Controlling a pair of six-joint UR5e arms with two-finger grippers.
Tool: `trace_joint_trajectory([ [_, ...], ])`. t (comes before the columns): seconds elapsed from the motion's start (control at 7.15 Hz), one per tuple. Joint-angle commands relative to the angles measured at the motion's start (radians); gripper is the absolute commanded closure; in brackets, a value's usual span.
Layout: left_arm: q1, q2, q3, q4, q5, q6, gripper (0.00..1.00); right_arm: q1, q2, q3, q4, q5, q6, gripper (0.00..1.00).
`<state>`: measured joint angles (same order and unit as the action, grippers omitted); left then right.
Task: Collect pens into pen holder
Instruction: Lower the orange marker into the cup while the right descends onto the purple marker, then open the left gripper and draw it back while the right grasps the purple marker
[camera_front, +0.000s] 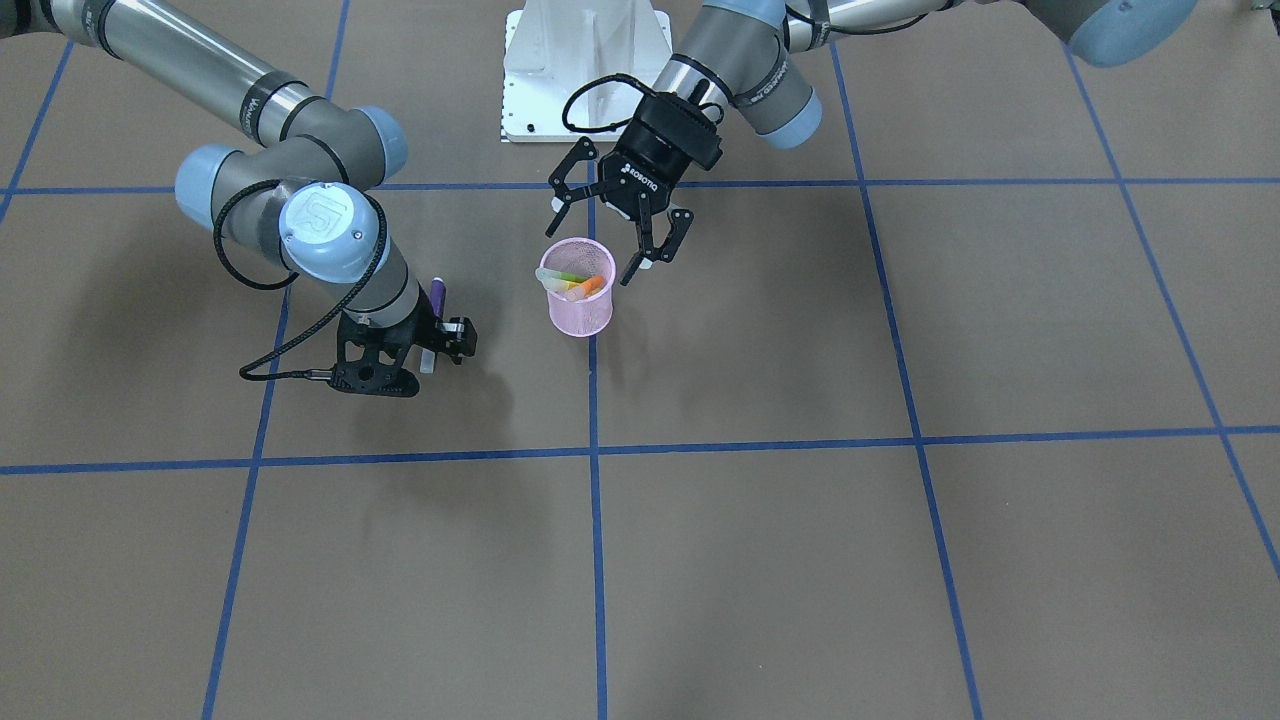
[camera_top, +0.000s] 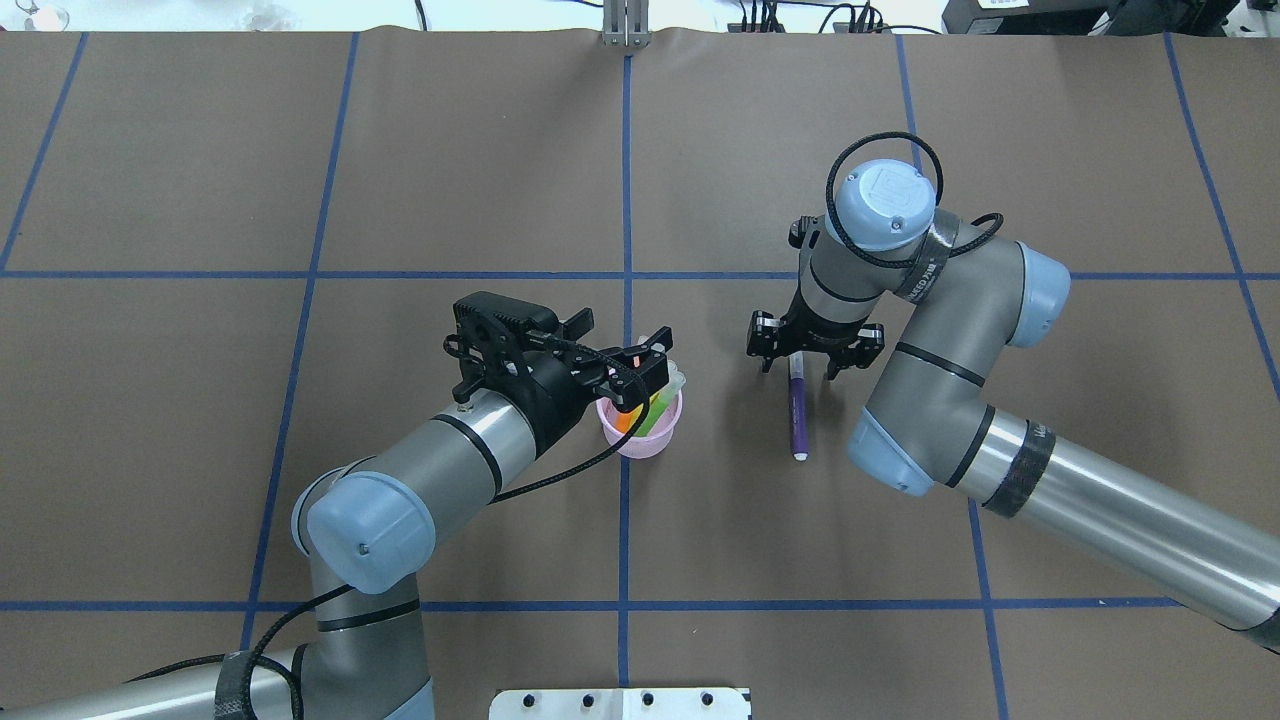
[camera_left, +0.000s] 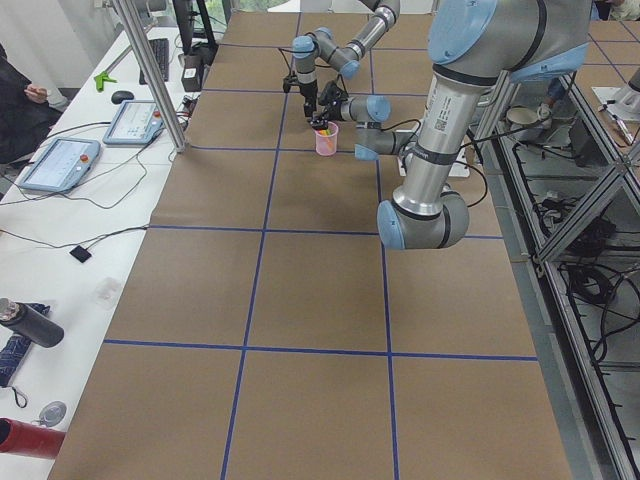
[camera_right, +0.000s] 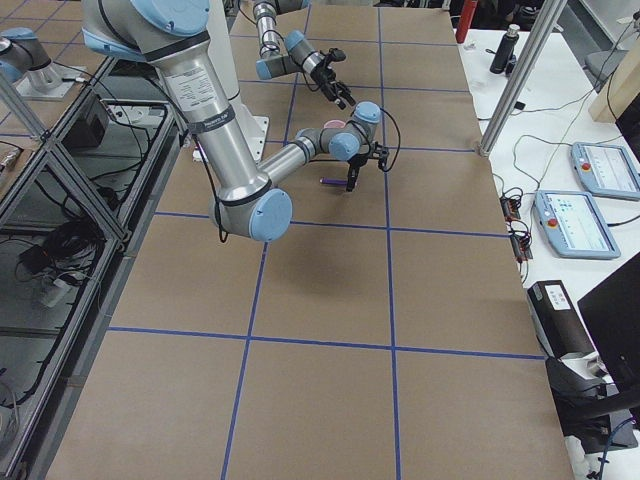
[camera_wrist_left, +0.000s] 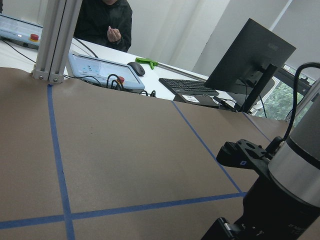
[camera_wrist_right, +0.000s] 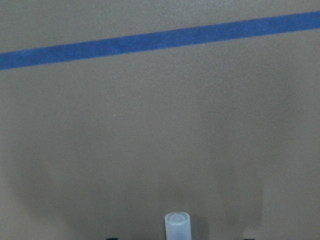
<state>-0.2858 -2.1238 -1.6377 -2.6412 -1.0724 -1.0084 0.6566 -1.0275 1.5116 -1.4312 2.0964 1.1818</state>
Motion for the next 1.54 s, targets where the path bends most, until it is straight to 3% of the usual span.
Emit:
trace_joint_trajectory([
  [0.0,-0.01,0.011,-0.06,0.009,-0.018,0.026,0.0,0.0,0.0,0.001,0.0,0.001,-0.001,0.38],
  [0.28,-0.019,0.056,-0.119,0.017,-0.056,0.059,0.0,0.0,-0.008,0.002,0.023,0.002,-0.001,0.39],
  [0.56,-0.091,0.123,-0.183,0.09,-0.18,0.06,0.0,0.001,-0.011,0.002,0.028,0.001,-0.001,0.4],
  [1.4,-0.105,0.136,-0.197,0.11,-0.198,0.06,0.0,0.003,-0.009,0.012,0.026,0.001,-0.001,0.44],
])
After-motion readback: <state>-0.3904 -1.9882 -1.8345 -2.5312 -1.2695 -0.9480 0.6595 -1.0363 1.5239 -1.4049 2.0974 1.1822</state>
